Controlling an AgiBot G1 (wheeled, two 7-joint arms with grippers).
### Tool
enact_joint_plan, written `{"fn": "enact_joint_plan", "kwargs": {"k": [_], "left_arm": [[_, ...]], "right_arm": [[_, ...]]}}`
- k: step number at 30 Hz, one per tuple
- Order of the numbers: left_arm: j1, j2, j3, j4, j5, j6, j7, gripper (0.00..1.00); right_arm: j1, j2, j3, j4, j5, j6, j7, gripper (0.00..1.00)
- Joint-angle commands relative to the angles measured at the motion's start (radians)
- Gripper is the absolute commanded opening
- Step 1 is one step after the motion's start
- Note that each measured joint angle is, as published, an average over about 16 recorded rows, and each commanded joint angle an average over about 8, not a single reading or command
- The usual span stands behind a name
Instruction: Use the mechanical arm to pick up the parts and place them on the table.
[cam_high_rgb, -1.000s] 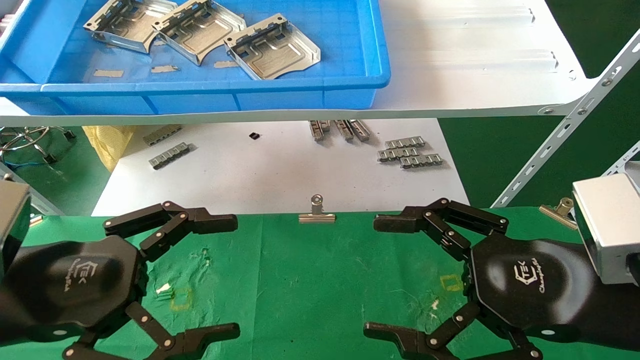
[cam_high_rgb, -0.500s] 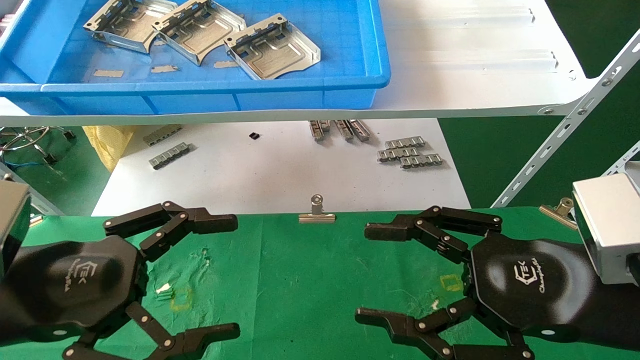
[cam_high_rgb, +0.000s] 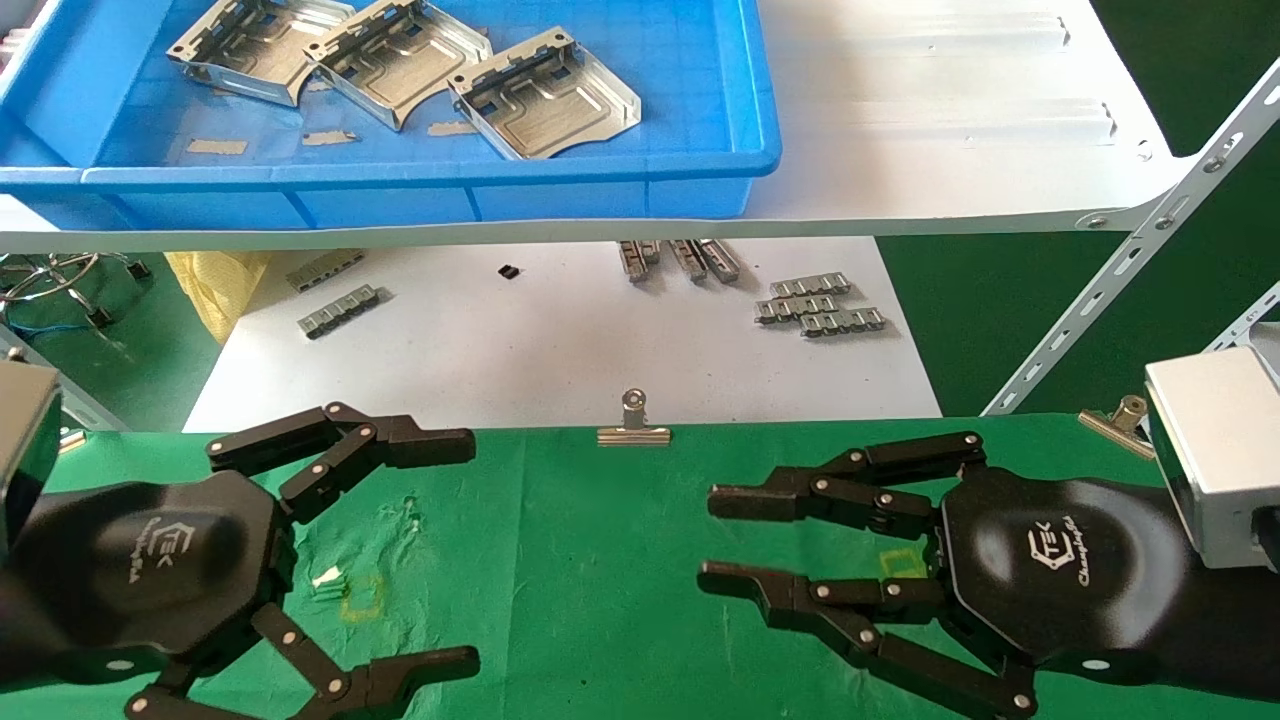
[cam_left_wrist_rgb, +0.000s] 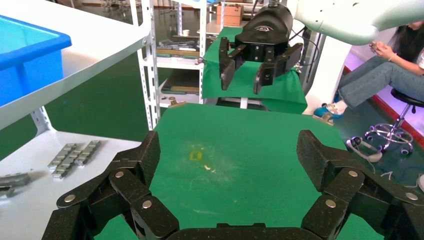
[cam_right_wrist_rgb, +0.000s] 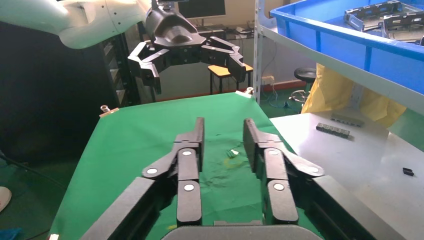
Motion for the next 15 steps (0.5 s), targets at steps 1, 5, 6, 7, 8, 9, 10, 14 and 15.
{"fn": "enact_joint_plan", "kwargs": {"k": [1,5,6,7,8,9,10,14,15], "left_arm": [[0.0,0.0,0.0,0.0,0.0,0.0,0.0,1.0],[0.0,0.0,0.0,0.0,0.0,0.0,0.0,1.0],[0.0,0.0,0.0,0.0,0.0,0.0,0.0,1.0],[0.0,0.0,0.0,0.0,0.0,0.0,0.0,1.0],[0.0,0.0,0.0,0.0,0.0,0.0,0.0,1.0],[0.0,0.0,0.0,0.0,0.0,0.0,0.0,1.0],[-0.001,0.0,0.0,0.0,0.0,0.0,0.0,1.0],[-0.026,0.004,0.0,0.012,0.016,-0.008,0.006,1.0],[-0.041,0.008,0.0,0.021,0.025,-0.012,0.009,1.0]], "right_arm": [[0.0,0.0,0.0,0.0,0.0,0.0,0.0,0.0],[0.0,0.0,0.0,0.0,0.0,0.0,0.0,0.0],[0.0,0.0,0.0,0.0,0.0,0.0,0.0,0.0],[0.0,0.0,0.0,0.0,0.0,0.0,0.0,0.0],[0.0,0.0,0.0,0.0,0.0,0.0,0.0,0.0],[0.0,0.0,0.0,0.0,0.0,0.0,0.0,0.0],[0.0,0.0,0.0,0.0,0.0,0.0,0.0,0.0],[0.0,0.0,0.0,0.0,0.0,0.0,0.0,0.0],[0.0,0.0,0.0,0.0,0.0,0.0,0.0,0.0]]}}
